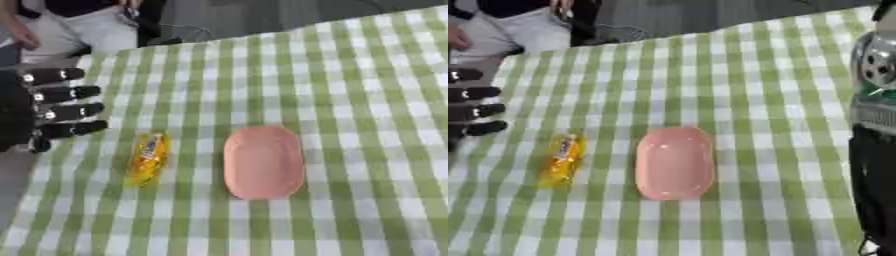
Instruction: Pick up objects on the table and place them in the box.
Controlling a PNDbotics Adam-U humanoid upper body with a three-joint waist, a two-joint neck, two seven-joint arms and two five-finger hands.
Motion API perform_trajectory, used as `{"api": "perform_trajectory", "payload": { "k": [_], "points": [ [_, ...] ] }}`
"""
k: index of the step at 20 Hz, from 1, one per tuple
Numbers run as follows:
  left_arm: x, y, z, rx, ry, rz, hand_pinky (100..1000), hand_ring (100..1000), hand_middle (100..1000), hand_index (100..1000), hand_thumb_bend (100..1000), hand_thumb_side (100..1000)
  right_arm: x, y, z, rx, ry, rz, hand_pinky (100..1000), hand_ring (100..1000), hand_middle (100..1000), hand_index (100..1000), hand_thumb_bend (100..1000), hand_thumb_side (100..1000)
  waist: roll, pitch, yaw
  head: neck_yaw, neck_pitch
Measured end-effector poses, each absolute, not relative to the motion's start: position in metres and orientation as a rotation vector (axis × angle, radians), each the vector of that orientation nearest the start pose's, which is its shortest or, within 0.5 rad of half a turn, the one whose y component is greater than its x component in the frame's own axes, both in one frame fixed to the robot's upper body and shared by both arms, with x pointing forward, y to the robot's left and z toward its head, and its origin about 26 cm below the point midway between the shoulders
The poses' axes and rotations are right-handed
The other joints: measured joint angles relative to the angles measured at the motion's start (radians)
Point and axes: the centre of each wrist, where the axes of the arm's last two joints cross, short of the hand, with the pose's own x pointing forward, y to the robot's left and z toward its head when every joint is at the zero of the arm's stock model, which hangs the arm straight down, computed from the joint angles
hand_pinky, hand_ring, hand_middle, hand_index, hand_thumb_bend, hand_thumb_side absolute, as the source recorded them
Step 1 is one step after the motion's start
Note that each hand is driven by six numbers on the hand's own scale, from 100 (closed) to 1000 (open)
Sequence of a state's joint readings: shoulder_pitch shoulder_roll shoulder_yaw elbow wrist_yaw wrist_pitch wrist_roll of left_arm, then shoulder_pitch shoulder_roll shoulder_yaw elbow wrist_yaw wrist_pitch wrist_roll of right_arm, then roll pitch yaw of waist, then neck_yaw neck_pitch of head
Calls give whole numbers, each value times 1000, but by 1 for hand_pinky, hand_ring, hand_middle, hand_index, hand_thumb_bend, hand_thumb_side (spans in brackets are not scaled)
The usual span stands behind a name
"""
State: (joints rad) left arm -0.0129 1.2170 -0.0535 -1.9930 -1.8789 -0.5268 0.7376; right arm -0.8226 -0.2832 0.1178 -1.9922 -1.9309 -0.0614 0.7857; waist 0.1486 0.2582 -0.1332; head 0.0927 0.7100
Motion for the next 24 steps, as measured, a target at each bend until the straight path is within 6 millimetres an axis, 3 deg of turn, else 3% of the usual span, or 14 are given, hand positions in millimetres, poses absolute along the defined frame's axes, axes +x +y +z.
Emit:
{"api": "perform_trajectory", "payload": {
  "k": [5, 7, 10, 24],
  "points": [
    [258, 362, 206, -1054, 1036, 1837, 703, 789, 714, 870, 952, 317, 302, -168, 339, -2512, 1505, -499, 515, 619, 685, 1000, 100, 1000, 7, 10, -30, 14, -3],
    [258, 361, 204, -1043, 1029, 1837, 703, 788, 713, 869, 950, 317, 302, -167, 340, -2512, 1498, -510, 516, 620, 685, 1000, 100, 1000, 10, 14, -32, 15, -3],
    [257, 361, 202, -1036, 1020, 1837, 698, 783, 785, 863, 943, 315, 302, -167, 340, -2510, 1494, -521, 521, 624, 689, 1000, 100, 1000, 12, 18, -36, 18, -3],
    [254, 359, 188, -1041, 1015, 1855, 673, 768, 771, 852, 914, 322, 301, -166, 342, -2494, 1484, -576, 529, 630, 696, 1000, 100, 1000, 18, 47, -64, 27, -9]
  ]
}}
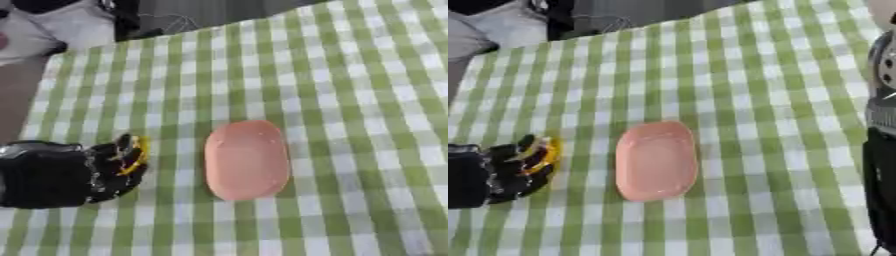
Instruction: Pick up objects on the table and place them in the box.
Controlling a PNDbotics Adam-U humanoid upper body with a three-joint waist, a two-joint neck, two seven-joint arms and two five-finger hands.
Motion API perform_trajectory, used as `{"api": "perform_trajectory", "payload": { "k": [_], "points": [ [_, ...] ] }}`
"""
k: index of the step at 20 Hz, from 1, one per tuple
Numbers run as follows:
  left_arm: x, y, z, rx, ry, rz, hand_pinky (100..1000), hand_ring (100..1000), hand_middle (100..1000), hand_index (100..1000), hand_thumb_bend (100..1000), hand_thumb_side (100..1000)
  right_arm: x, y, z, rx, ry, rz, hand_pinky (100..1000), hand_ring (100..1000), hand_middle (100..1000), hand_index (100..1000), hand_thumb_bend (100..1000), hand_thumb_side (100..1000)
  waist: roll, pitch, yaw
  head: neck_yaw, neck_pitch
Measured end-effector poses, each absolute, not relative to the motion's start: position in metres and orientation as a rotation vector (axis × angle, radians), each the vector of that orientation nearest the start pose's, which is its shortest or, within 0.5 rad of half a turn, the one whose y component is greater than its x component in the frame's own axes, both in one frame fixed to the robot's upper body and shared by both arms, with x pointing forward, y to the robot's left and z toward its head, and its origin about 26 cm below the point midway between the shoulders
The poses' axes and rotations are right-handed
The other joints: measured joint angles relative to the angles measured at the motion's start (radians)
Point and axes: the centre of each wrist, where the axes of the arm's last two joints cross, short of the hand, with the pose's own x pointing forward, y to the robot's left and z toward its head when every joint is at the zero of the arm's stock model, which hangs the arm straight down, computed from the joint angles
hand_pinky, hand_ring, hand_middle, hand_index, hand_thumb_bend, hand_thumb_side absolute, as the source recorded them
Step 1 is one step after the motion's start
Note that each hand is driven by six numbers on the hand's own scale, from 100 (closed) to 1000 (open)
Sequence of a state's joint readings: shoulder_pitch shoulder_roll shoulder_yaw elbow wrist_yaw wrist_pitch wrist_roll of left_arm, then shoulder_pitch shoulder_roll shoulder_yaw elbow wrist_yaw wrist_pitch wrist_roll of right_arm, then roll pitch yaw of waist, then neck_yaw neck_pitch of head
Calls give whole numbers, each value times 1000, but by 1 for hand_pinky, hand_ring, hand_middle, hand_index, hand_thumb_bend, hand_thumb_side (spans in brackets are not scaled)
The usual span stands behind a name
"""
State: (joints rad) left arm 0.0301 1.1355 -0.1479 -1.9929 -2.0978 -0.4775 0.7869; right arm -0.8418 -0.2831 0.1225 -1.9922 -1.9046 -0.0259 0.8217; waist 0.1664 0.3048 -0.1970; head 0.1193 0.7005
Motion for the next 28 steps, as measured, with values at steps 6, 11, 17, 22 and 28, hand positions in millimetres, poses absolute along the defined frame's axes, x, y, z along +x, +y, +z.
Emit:
{"api": "perform_trajectory", "payload": {
  "k": [6, 11, 17, 22, 28],
  "points": [
    [252, 362, 185, -1048, 985, 1875, 686, 769, 769, 850, 920, 351, 301, -166, 343, -2484, 1478, -594, 532, 633, 698, 1000, 100, 1000, 0, 6, -4, 5, -3],
    [251, 368, 189, -1079, 955, 1874, 678, 766, 766, 848, 913, 350, 301, -166, 343, -2479, 1481, -610, 539, 638, 703, 1000, 100, 1000, 10, 13, -11, 10, -3],
    [255, 378, 193, -1126, 927, 1886, 676, 766, 768, 851, 895, 336, 301, -166, 343, -2482, 1485, -634, 547, 646, 710, 1000, 100, 1000, 22, 24, -20, 15, -3],
    [261, 386, 190, -1160, 930, 1906, 669, 762, 764, 849, 888, 330, 301, -165, 345, -2484, 1484, -653, 551, 649, 713, 1000, 100, 1000, 23, 33, -24, 22, -2],
    [266, 386, 186, -1189, 964, 1919, 657, 753, 757, 845, 874, 311, 300, -165, 346, -2486, 1481, -675, 555, 652, 716, 1000, 100, 1000, 28, 41, -27, 22, -1]
  ]
}}
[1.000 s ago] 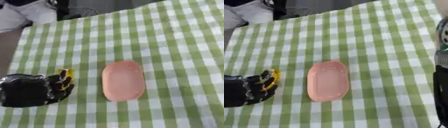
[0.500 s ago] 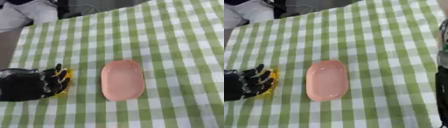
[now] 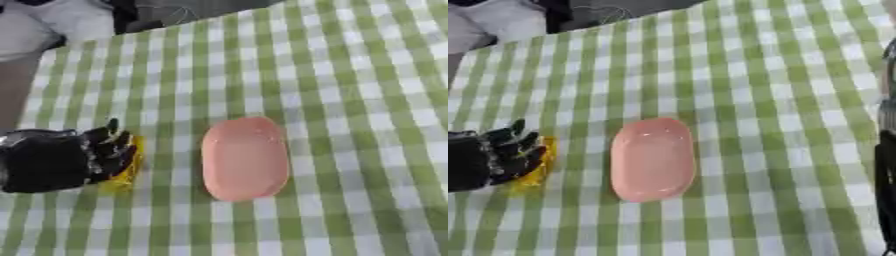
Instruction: Pick up objects on the table and place them in the box.
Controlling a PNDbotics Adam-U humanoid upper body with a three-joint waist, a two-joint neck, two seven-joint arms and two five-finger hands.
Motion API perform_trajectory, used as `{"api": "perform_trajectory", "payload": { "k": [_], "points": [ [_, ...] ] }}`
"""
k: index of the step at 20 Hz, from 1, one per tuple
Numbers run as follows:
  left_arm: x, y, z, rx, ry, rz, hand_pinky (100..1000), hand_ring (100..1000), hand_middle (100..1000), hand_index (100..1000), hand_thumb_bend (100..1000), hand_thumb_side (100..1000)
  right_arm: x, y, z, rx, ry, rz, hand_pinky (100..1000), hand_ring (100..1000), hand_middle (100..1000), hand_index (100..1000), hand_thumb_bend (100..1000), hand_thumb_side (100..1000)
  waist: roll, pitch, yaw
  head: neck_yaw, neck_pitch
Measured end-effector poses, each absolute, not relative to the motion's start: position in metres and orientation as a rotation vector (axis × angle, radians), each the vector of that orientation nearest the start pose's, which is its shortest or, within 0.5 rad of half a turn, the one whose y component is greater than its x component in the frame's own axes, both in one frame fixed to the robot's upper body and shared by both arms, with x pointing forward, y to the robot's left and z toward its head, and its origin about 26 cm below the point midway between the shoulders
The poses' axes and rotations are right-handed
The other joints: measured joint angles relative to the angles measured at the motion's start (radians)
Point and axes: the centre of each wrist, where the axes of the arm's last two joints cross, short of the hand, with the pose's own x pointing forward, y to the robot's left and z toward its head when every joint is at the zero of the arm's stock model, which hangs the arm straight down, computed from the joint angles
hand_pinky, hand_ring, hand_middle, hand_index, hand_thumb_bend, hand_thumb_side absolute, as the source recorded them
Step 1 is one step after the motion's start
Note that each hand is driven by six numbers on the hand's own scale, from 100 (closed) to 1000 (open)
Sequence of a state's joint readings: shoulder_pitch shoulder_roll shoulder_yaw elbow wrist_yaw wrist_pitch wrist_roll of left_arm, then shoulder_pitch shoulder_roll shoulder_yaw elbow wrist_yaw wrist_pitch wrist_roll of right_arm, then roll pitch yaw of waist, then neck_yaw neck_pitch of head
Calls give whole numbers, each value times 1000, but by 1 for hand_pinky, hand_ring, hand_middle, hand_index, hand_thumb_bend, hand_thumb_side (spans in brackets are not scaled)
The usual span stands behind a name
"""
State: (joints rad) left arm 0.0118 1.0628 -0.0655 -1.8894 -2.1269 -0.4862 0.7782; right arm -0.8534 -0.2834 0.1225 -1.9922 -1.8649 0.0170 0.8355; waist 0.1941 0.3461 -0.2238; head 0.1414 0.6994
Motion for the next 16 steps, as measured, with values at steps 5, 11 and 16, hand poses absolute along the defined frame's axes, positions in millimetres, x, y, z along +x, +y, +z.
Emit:
{"api": "perform_trajectory", "payload": {
  "k": [5, 11, 16],
  "points": [
    [271, 378, 186, -1193, 996, 1919, 647, 745, 748, 841, 864, 287, 300, -165, 346, -2486, 1478, -681, 554, 651, 715, 1000, 100, 1000, 0, 1, -2, 0, 7],
    [274, 373, 186, -1182, 1010, 1926, 632, 735, 743, 835, 857, 274, 300, -165, 346, -2487, 1476, -682, 554, 652, 716, 1000, 100, 1000, 0, 1, -2, 0, 8],
    [275, 371, 186, -1178, 1014, 1932, 623, 725, 736, 826, 853, 263, 300, -165, 346, -2488, 1475, -685, 557, 654, 717, 1000, 100, 1000, 0, 1, -2, 0, 8]
  ]
}}
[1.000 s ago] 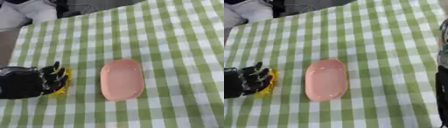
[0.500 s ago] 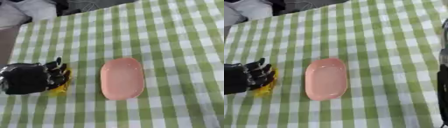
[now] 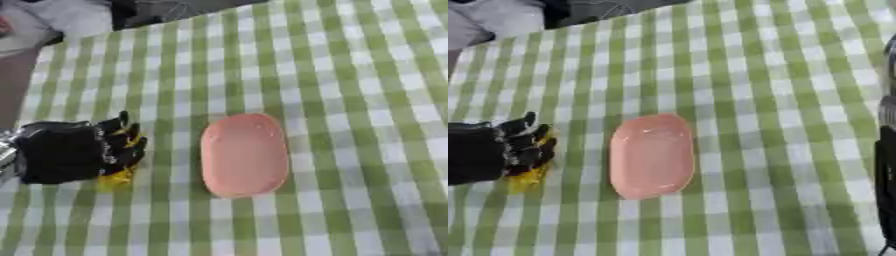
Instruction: Pick up objects on the table and place them in the box.
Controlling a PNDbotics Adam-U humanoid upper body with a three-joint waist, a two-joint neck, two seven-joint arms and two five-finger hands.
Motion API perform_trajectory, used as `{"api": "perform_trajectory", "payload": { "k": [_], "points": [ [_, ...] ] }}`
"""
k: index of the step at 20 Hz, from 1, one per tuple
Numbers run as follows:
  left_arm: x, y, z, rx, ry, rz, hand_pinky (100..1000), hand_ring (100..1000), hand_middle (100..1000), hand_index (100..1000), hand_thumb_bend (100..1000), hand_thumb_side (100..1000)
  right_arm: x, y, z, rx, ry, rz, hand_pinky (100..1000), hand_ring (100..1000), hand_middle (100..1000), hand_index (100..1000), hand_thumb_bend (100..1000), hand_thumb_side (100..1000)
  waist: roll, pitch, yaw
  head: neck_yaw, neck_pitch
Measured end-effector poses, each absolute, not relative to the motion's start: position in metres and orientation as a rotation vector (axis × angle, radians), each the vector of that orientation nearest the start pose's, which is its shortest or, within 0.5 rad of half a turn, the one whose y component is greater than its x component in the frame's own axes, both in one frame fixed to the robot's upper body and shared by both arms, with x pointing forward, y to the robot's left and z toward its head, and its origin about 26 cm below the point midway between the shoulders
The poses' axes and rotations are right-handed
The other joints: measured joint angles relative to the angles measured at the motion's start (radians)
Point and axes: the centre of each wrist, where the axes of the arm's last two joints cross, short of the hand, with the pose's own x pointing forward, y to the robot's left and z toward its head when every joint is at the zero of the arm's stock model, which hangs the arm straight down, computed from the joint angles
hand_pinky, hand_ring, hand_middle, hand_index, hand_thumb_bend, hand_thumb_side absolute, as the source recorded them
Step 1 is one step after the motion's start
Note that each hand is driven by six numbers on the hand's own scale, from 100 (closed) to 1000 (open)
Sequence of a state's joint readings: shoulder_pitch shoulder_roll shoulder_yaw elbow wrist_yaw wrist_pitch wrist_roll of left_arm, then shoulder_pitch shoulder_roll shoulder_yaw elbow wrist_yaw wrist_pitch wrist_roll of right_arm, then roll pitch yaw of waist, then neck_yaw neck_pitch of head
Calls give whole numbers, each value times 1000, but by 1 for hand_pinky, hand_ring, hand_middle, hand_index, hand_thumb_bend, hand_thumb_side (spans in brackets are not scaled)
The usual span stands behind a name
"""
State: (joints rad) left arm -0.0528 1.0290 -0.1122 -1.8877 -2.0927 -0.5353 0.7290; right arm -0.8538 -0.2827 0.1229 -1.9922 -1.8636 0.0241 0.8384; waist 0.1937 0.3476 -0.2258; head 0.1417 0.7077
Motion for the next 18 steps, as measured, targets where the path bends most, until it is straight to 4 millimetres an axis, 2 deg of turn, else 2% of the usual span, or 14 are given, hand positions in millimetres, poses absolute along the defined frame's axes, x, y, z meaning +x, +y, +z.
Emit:
{"api": "perform_trajectory", "payload": {
  "k": [1, 4, 7, 10, 18],
  "points": [
    [275, 370, 185, -1179, 1016, 1933, 622, 724, 734, 825, 852, 260, 300, -165, 346, -2488, 1476, -687, 558, 654, 718, 1000, 100, 1000, 0, 1, 0, 0, 0],
    [275, 370, 185, -1177, 1019, 1936, 594, 683, 698, 793, 818, 168, 300, -165, 346, -2488, 1479, -692, 558, 655, 718, 1000, 100, 1000, 0, 4, 0, 0, -1],
    [276, 368, 184, -1179, 1032, 1934, 572, 657, 675, 780, 807, 134, 300, -164, 346, -2487, 1480, -694, 559, 655, 718, 1000, 100, 1000, 0, 5, 0, 0, -4],
    [277, 367, 182, -1179, 1047, 1939, 558, 622, 666, 772, 803, 118, 300, -164, 346, -2489, 1479, -697, 559, 655, 718, 1000, 100, 1000, 0, 5, 0, 0, -10],
    [281, 364, 181, -1200, 1132, 1939, 521, 620, 669, 771, 803, 119, 300, -163, 345, -2492, 1470, -695, 559, 655, 718, 1000, 100, 1000, 0, 6, 0, 0, -10]
  ]
}}
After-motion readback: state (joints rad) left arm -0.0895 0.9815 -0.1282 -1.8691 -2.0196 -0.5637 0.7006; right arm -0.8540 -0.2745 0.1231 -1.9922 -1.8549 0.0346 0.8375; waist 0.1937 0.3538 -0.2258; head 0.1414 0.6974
